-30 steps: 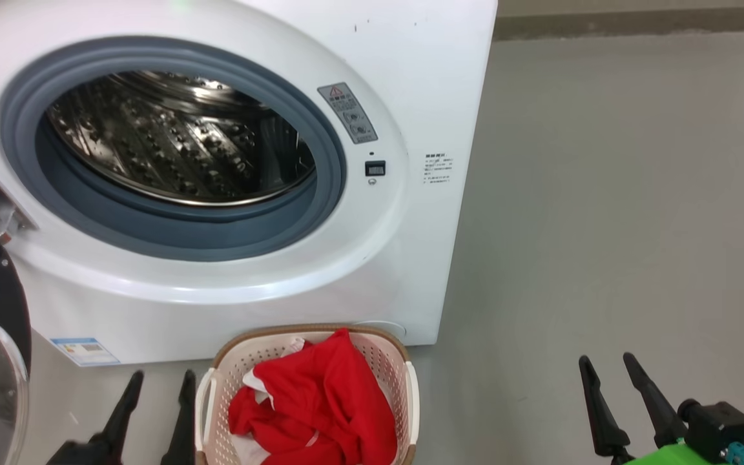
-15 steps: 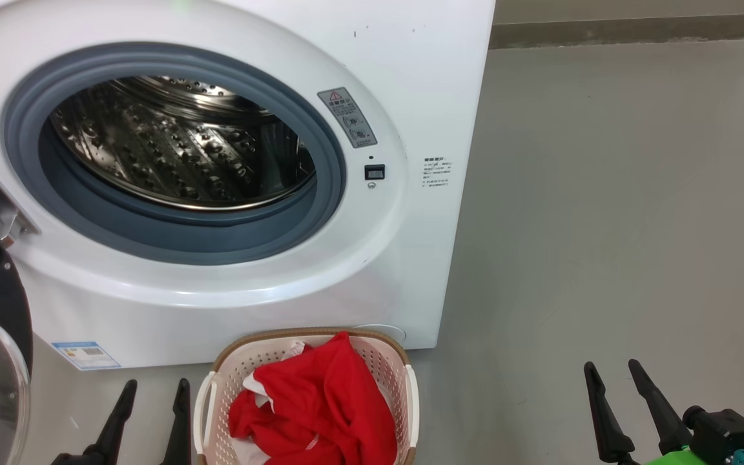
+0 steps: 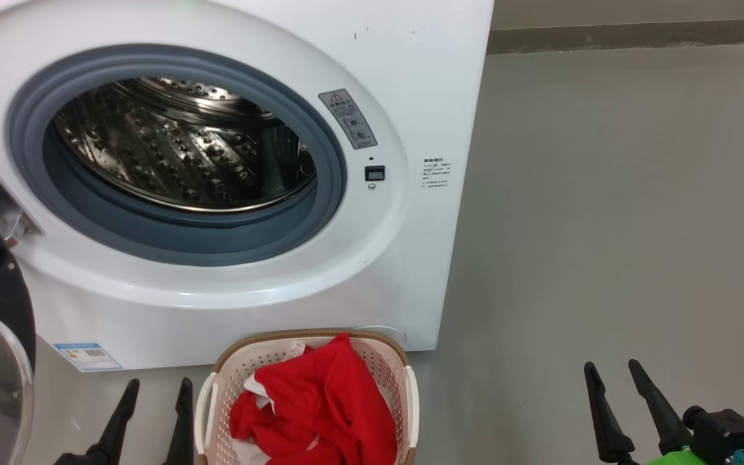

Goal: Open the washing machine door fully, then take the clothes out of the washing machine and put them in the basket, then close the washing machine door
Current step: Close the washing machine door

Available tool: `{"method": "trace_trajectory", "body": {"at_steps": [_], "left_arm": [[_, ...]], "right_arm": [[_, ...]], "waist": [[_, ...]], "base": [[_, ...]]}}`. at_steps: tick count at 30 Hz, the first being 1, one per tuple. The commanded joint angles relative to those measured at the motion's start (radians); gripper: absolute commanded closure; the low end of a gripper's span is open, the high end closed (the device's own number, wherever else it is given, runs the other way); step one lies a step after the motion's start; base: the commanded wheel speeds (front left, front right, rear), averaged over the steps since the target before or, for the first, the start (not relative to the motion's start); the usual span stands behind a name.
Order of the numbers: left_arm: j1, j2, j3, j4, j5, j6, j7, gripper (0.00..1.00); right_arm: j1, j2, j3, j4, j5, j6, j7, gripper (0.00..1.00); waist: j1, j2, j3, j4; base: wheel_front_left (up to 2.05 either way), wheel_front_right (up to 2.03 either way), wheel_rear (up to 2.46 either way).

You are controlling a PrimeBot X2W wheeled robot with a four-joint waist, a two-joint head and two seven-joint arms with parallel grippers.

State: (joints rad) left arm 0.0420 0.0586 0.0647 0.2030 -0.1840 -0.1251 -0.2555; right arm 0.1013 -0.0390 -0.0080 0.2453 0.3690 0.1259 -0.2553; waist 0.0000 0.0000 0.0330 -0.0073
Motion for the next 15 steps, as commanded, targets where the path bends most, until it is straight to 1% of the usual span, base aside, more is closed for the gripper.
{"method": "trace_trajectory", "body": {"at_steps": [1, 11, 15], "left_arm": [[-0.010, 0.007, 0.036, -0.023, 0.009, -0.006, -0.006, 0.00], [0.002, 0.006, 0.032, -0.028, 0.010, -0.006, -0.006, 0.00], [0.000, 0.006, 0.030, -0.025, 0.007, -0.006, -0.006, 0.00]], "right_arm": [[-0.006, -0.011, 0.022, -0.022, -0.003, 0.005, -0.006, 0.00], [-0.002, -0.011, 0.025, -0.020, -0.002, 0.005, -0.006, 0.00], [-0.002, -0.011, 0.025, -0.022, 0.000, 0.005, -0.006, 0.00]], "waist": [[0.0000, 0.0000, -0.004, 0.000], [0.0000, 0.0000, -0.007, -0.002], [0.0000, 0.0000, -0.002, -0.002]], "base": [[-0.91, 0.91, 0.00], [-1.32, 1.32, 0.00], [-0.90, 0.90, 0.00]]}}
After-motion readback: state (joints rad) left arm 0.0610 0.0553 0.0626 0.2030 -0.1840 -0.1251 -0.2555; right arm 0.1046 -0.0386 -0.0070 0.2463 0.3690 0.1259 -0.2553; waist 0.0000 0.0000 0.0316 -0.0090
